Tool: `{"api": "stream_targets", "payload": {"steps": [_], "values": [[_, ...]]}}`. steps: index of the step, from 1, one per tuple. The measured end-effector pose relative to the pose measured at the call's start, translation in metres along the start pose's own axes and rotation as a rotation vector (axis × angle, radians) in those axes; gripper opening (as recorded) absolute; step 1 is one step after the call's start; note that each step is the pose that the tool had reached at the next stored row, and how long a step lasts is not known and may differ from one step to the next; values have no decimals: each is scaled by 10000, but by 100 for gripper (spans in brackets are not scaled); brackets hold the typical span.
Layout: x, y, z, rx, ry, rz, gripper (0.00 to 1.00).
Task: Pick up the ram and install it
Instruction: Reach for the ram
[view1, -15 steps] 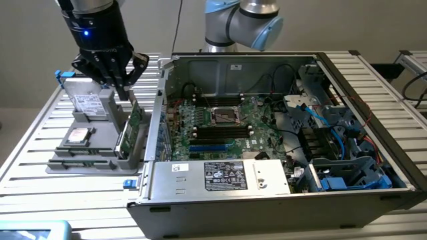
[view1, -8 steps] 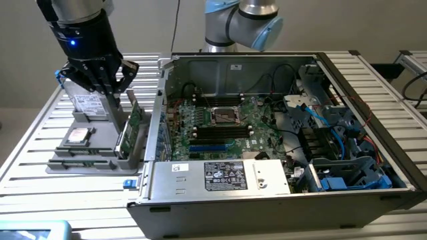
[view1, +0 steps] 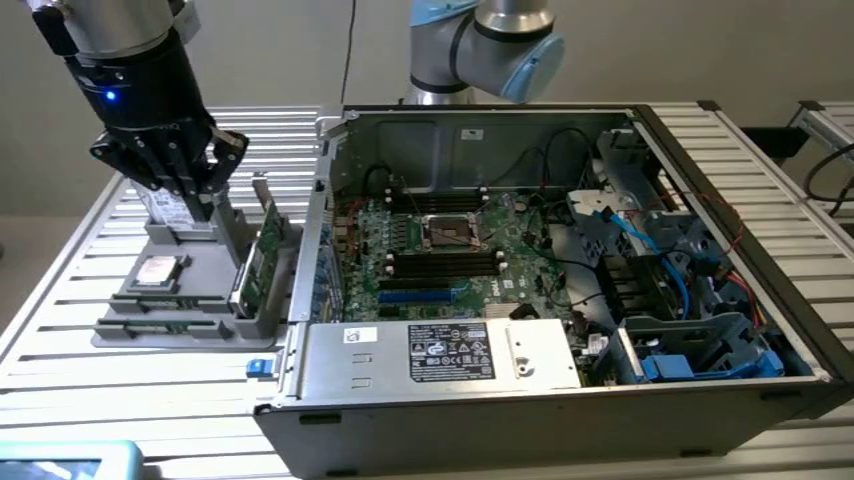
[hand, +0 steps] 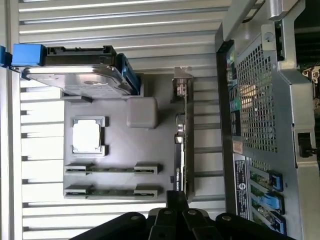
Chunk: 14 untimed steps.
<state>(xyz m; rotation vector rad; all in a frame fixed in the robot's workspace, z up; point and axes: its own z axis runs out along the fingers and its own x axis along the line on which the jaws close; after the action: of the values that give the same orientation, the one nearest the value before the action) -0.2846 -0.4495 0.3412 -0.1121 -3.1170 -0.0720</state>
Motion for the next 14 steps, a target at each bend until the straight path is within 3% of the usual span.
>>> {"api": "stream_targets", "payload": {"steps": [8,14], "values": [[267,-44,81,135,-9,2,11],[440,-87,163,197,-12,3,11]]}}
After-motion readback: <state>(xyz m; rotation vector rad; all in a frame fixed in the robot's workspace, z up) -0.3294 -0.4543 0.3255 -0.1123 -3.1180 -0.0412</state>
